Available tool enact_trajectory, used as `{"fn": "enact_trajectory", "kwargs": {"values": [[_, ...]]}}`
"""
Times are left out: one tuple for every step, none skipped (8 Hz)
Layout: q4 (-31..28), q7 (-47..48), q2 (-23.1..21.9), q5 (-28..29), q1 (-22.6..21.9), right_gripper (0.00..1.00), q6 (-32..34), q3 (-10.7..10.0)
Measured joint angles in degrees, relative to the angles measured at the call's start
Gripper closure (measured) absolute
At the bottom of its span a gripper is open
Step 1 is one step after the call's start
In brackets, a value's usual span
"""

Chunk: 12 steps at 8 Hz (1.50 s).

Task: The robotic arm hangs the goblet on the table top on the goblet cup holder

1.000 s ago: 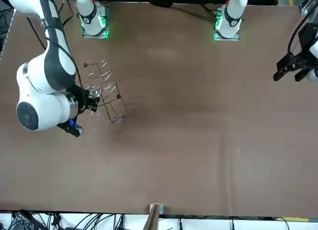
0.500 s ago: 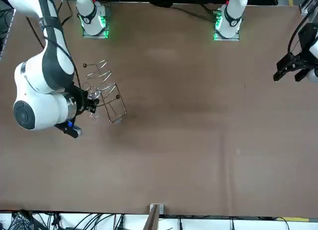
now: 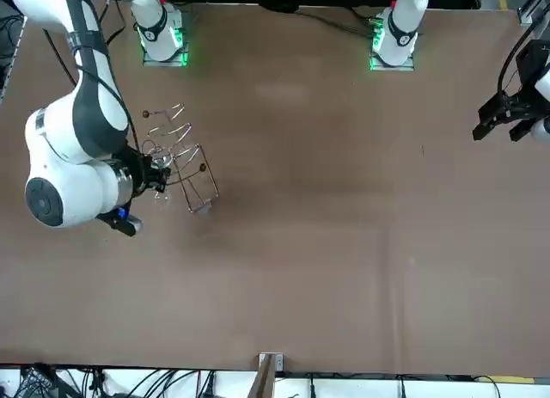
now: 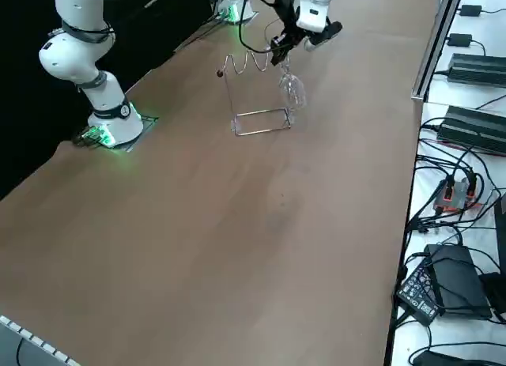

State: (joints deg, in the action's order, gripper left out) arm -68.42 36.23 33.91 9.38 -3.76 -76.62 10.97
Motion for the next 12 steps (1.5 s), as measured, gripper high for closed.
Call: {"fn": "enact_trajectory", "kwargs": {"values": [[0.0,0.0,0.0,0.0,0.0,0.89,0.0,0.0],[0.1,0.1,0.0,0.0,-0.1,0.89,0.0,0.0],[0.2,0.2,0.0,0.0,-0.1,0.89,-0.2,0.0],[0.5,0.3,0.0,0.0,-0.1,0.89,-0.4,0.1],[0.6,0.4,0.0,0.0,-0.2,0.89,-0.6,0.1],[0.7,0.7,0.0,0.0,-0.2,0.89,-0.6,0.1],[0.7,1.2,0.0,0.0,-0.2,0.89,-0.5,0.1],[0.7,1.6,0.0,0.0,-0.2,0.89,-0.5,0.1],[0.7,1.7,0.0,0.0,-0.2,0.89,-0.5,0.1],[0.7,1.8,0.0,0.0,-0.3,0.89,-0.5,0.1],[0.7,1.8,0.0,0.0,-0.4,0.89,-0.5,0.1],[0.7,1.8,0.0,0.0,-0.4,0.89,-0.5,0.1]]}}
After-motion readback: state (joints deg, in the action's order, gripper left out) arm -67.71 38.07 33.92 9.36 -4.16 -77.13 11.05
